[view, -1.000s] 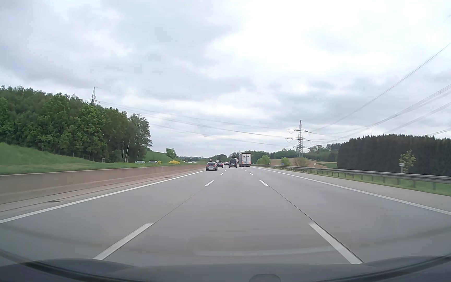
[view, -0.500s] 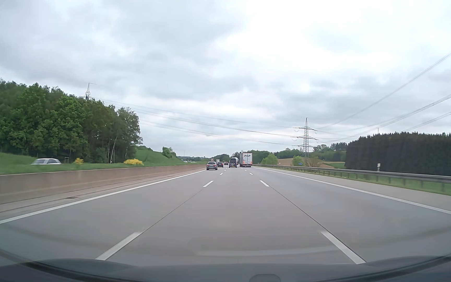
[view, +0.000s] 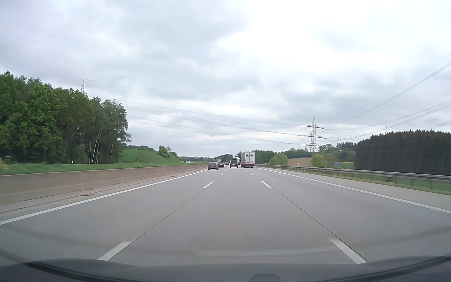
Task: Follow the waypoints while adhering to traffic rules and regulations
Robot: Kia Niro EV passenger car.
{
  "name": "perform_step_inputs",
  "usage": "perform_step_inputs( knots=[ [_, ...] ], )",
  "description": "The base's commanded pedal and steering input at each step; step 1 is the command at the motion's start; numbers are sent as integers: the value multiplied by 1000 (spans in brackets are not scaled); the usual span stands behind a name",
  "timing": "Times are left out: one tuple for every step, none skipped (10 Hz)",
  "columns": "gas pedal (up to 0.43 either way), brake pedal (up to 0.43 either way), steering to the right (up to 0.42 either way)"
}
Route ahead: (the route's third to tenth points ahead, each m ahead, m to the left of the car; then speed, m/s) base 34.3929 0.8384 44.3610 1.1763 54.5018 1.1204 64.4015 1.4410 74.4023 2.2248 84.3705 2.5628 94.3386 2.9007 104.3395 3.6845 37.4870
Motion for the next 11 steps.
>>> perform_step_inputs(
  knots=[
    [339, 0, -6],
    [339, 0, -6],
    [331, 0, -6],
    [331, 0, -6],
    [319, 0, -6],
    [311, 0, -6],
    [299, 0, -5],
    [299, 0, -5],
    [299, 0, -5],
    [299, 0, -4],
    [299, 0, -4]
  ],
)
